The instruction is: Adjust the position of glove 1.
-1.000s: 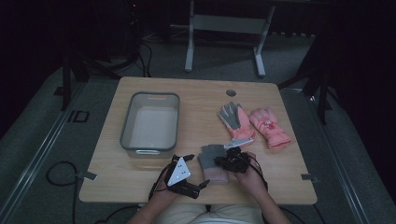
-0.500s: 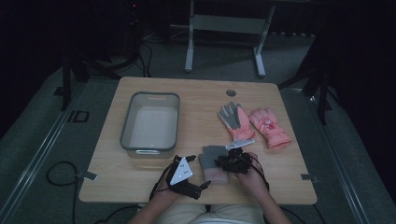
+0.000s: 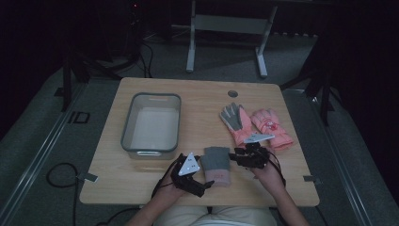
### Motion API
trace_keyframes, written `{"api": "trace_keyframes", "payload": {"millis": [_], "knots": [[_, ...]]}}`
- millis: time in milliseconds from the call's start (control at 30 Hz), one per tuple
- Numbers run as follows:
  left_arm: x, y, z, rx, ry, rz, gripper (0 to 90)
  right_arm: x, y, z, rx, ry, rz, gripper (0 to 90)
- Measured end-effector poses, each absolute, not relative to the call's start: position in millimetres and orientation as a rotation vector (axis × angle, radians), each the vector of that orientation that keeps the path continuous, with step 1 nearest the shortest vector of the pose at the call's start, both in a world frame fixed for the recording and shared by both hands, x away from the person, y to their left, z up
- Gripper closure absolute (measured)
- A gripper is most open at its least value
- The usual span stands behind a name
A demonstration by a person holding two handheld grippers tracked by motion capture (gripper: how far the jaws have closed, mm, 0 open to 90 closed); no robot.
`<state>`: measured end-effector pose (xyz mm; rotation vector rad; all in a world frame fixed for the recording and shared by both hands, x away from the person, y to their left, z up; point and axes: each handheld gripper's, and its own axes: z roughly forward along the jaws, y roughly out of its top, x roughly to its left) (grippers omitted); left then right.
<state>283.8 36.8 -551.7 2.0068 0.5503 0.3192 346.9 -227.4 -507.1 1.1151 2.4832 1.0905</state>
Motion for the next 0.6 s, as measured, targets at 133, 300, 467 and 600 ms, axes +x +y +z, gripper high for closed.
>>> {"api": "trace_keyframes", "payload": {"millis": [133, 300, 467, 600], "knots": [[285, 31, -548, 2.033, 0.532, 0.319, 0.0, 352, -234, -504, 1.117, 2.472, 1.096, 59.6], [292, 23, -542, 2.040, 0.559, 0.223, 0.0, 356, -236, -502, 1.128, 2.456, 1.115, 61.3], [291, 15, -538, 2.089, 0.477, 0.234, 8.3, 358, -233, -505, 1.165, 2.450, 1.117, 66.2], [287, 8, -541, 2.164, 0.390, 0.265, 18.8, 360, -232, -508, 1.188, 2.443, 1.105, 67.2]]}}
